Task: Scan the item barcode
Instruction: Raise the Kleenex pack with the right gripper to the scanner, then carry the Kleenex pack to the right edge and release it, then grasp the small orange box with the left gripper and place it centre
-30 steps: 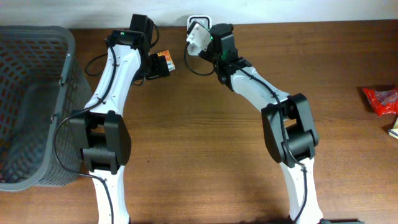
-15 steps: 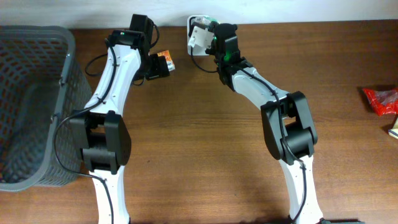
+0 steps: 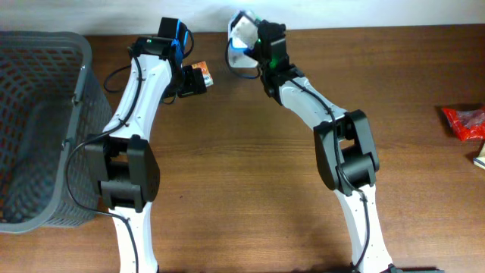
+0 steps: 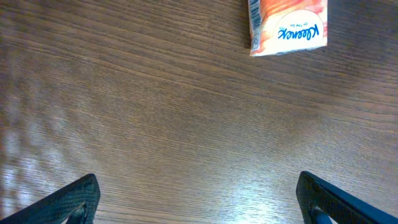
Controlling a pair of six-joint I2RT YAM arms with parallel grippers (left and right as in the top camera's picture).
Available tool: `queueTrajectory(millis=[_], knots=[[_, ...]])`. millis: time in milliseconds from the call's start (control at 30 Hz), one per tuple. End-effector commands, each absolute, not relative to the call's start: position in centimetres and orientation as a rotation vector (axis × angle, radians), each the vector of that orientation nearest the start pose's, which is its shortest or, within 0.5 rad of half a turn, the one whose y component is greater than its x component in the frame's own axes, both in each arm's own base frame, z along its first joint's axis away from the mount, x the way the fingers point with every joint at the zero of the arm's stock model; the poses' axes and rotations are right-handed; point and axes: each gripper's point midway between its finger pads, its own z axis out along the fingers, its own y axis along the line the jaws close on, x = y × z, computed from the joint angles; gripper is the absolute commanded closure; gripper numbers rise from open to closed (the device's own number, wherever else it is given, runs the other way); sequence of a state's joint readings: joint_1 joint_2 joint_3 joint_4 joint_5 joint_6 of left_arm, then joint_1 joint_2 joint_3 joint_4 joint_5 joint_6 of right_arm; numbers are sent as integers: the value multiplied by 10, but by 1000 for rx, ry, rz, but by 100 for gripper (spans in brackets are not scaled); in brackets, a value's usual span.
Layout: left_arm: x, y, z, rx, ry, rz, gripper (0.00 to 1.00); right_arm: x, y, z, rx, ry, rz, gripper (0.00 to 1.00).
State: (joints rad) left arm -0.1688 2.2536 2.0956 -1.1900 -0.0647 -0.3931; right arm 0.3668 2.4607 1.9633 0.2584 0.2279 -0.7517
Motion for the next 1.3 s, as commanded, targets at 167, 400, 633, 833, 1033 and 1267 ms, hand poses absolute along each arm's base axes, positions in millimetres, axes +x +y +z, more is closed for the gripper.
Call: queueTrajectory(millis=[167, 400, 633, 833, 1033, 1267], knots=[[488, -70, 104, -329, 2879, 13, 1, 623, -96, 224, 486, 2079, -395, 96], [488, -70, 104, -330, 2879, 13, 1, 422, -330, 132, 1253, 2416, -596, 96], [488, -70, 104, -329, 2879, 13, 1, 344, -359, 127, 1451, 2513, -632, 1], [488, -70, 104, -330, 2879, 13, 1, 387, -264, 256, 1173, 2306, 141, 2], [495, -82, 106, -388, 2850, -92, 1, 387, -235, 257, 1151, 2339, 342, 2], [603, -144, 140, -218, 2354, -128, 10, 387, -235, 257, 1151, 2339, 342, 2]])
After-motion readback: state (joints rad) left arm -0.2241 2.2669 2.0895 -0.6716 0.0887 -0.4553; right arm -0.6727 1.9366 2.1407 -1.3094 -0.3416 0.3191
